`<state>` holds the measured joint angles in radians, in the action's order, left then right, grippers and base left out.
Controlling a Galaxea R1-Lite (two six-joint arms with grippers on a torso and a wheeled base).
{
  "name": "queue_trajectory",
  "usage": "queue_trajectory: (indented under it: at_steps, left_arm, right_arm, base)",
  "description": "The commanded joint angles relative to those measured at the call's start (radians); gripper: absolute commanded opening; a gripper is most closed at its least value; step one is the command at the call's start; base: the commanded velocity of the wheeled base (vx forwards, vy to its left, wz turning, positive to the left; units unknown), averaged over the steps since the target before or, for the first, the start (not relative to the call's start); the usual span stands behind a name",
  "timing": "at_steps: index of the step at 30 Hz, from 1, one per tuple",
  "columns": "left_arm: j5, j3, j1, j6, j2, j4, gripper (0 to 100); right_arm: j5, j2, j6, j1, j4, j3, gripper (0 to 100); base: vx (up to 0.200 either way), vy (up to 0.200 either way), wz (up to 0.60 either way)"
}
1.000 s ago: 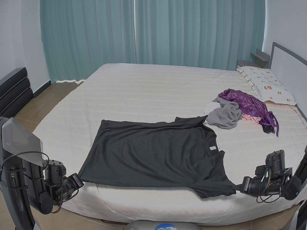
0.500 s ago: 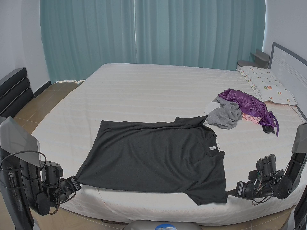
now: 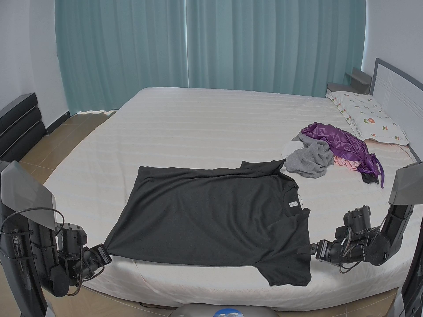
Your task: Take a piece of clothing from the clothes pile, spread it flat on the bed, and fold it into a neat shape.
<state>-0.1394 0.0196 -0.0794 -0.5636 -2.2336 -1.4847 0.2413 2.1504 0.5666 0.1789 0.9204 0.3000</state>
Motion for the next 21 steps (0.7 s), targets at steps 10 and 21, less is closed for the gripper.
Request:
queue_trajectory:
  at_steps: [10,21]
  left_arm:
    - [0.000,-0.001,0.009,0.013,-0.043,0.000,0]
    - [0.000,-0.012,0.016,0.034,-0.044,0.000,0]
  right_arm:
    - [-0.117,0.172,-0.010,0.024,0.081,0.116,0]
    - [-0.134,0.101,-0.011,0.002,0.075,0.039,0]
  base:
    - [0.000,0.000,0.00]
    - [0.000,0.000,0.00]
